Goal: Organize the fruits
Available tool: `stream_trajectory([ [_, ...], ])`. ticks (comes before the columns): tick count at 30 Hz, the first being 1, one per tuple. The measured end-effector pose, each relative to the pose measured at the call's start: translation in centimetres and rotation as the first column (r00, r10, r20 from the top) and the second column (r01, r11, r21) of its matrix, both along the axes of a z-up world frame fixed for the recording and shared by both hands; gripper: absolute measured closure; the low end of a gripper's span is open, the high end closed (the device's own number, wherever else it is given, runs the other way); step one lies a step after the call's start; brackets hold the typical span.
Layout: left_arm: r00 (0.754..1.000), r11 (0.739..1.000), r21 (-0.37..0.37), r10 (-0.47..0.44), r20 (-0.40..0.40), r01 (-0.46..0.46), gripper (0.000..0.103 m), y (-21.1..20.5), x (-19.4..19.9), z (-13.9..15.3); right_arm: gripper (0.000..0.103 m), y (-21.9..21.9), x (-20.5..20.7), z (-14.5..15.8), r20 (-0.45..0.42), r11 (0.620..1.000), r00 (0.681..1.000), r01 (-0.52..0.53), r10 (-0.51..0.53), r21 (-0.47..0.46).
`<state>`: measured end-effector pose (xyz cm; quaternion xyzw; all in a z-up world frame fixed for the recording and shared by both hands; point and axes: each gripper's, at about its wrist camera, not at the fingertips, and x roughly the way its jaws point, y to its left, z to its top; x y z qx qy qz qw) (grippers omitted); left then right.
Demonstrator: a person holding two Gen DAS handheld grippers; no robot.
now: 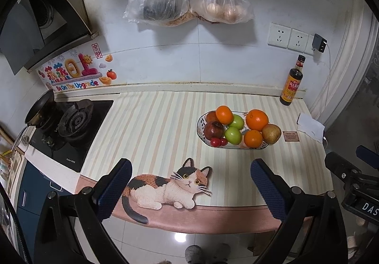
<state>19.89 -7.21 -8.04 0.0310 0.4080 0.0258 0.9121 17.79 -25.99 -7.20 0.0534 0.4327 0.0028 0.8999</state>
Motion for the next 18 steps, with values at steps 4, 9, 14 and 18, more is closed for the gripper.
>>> stream_trajectory([
  [4, 1.000, 1.000, -0.003, 0.000, -0.001, 0.000, 0.000, 0.04, -0.12, 0.07, 0.002, 0.16, -0.08, 0.02, -0.003, 1.000, 1.000, -0.007, 0.007, -0.001],
  [9, 1.000, 1.000, -0.004, 0.004, 0.000, -0.004, 0.000, 0.08, -0.48, 0.25, 0.002, 0.34, -0.11, -0.04, -0.009, 1.000, 1.000, -0.014, 0.014, -0.002],
  [14, 1.000, 1.000, -0.003, 0.005, 0.002, -0.005, 0.000, 0.13, -0.52, 0.26, 0.002, 0.31, -0.08, -0.14, -0.014, 1.000, 1.000, -0.015, 0.015, -0.001],
  [18, 1.000, 1.000, -0.005, 0.008, 0.007, -0.008, 0.000, 0.14, -0.72, 0.35, 0.002, 0.34, -0.13, -0.15, -0.014, 1.000, 1.000, -0.016, 0.016, 0.000],
])
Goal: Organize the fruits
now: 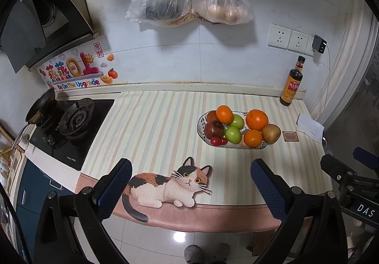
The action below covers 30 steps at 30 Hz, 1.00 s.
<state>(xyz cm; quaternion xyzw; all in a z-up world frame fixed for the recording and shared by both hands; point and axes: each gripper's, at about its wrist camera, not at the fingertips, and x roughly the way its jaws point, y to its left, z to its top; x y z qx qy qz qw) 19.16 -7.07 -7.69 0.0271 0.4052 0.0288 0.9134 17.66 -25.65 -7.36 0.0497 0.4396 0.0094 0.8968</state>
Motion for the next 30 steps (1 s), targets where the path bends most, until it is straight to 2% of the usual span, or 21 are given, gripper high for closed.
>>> stream_trajectory([
  [30, 1.000, 1.000, 0.002, 0.006, 0.007, -0.006, 0.000, -0.3, -0.9, 0.4, 0.002, -0.5, -1.0, 0.2, -0.004, 1.000, 1.000, 0.006, -0.006, 0.006],
])
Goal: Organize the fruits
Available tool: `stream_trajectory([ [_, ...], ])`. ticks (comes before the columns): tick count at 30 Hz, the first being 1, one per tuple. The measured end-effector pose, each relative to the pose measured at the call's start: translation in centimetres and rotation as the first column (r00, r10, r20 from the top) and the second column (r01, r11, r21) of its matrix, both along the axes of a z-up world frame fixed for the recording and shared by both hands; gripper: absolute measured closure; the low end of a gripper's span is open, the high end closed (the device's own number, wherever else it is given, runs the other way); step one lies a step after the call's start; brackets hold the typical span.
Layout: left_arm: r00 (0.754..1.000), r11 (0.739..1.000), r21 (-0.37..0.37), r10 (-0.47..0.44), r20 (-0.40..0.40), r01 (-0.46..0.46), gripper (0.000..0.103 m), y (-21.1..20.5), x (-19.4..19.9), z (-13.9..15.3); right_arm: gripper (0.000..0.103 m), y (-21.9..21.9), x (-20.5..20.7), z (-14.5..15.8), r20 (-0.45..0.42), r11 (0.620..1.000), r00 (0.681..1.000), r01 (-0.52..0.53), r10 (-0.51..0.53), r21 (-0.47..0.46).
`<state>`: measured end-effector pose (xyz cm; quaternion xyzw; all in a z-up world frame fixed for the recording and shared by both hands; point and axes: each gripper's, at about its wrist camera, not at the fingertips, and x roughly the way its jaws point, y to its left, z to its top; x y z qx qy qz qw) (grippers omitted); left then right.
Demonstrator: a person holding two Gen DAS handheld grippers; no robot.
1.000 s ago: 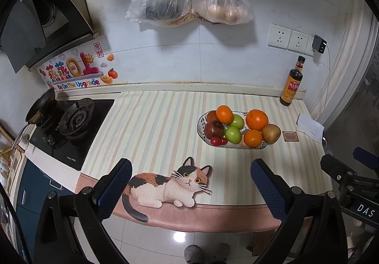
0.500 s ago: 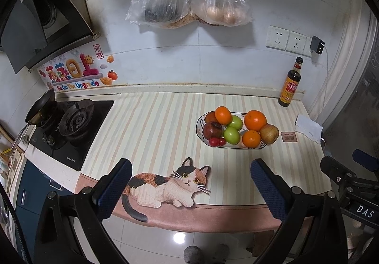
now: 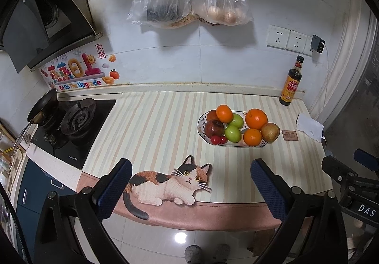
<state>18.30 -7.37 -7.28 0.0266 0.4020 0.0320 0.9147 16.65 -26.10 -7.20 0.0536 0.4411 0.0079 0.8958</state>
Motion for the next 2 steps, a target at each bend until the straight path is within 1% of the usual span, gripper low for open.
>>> stream_trajectory([
  [2, 1.000, 1.000, 0.001, 0.000, 0.002, 0.000, 0.000, -0.05, -0.03, 0.07, 0.002, -0.10, -0.13, -0.01, -0.001, 1.000, 1.000, 0.001, -0.001, 0.001],
])
